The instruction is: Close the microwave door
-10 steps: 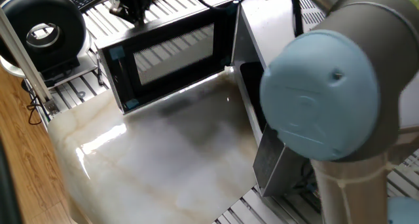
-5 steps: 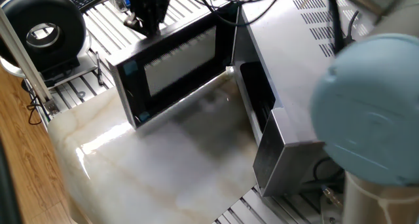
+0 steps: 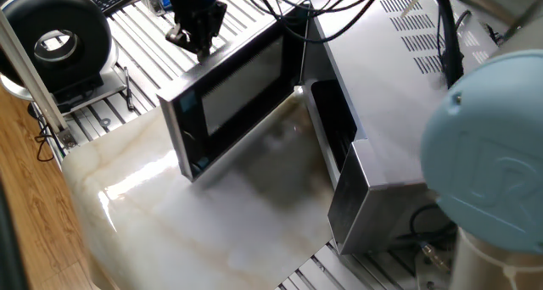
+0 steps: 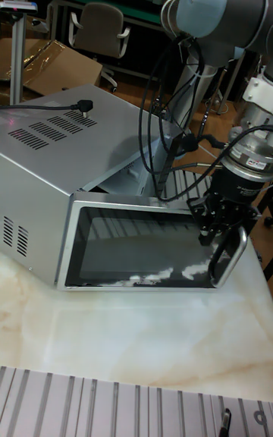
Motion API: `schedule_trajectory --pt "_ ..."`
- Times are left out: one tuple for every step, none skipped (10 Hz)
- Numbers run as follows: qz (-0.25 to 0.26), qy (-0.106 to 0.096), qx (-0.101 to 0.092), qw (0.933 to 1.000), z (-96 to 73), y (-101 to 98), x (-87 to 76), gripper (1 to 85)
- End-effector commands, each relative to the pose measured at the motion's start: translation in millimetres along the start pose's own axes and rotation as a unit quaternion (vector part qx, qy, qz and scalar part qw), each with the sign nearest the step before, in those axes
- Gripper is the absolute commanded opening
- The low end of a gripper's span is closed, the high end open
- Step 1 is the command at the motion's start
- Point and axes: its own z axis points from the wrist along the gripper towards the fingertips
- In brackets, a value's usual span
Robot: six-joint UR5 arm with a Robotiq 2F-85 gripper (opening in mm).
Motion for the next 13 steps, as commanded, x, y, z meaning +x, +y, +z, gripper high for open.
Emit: schedule_trajectory --pt "0.037 0.012 -0.016 0.9991 -13.0 33.9 -15.3 1.0" --pt "0.040 0.009 -0.013 0.9991 -13.2 38.0 -19.7 1.0" --pt "0.036 0.008 -0.013 0.9992 -13.3 39.4 -20.2 1.0" --pt "0.029 -0.005 -0.018 0.9994 -13.1 39.6 -23.5 1.0" --pt "0.030 -0.010 -0.018 0.9993 -13.1 39.5 -26.0 1.0" --pt "0.031 -0.014 -0.019 0.9992 -13.2 39.8 -28.5 1.0" --pt "0.030 -0.016 -0.021 0.9992 -13.2 40.8 -29.5 1.0" --pt "0.028 -0.022 -0.027 0.9990 -13.5 43.9 -32.5 1.0" --pt "0.026 -0.028 -0.029 0.9988 -13.7 45.3 -35.7 1.0" --pt "0.026 -0.030 -0.024 0.9989 -13.6 42.2 -36.7 1.0" --pt "0.022 -0.027 -0.022 0.9992 -13.5 41.4 -34.8 1.0" --pt "0.021 -0.027 -0.023 0.9991 -13.5 42.2 -35.0 1.0" --pt "0.022 -0.028 -0.025 0.9991 -13.6 42.9 -35.5 1.0"
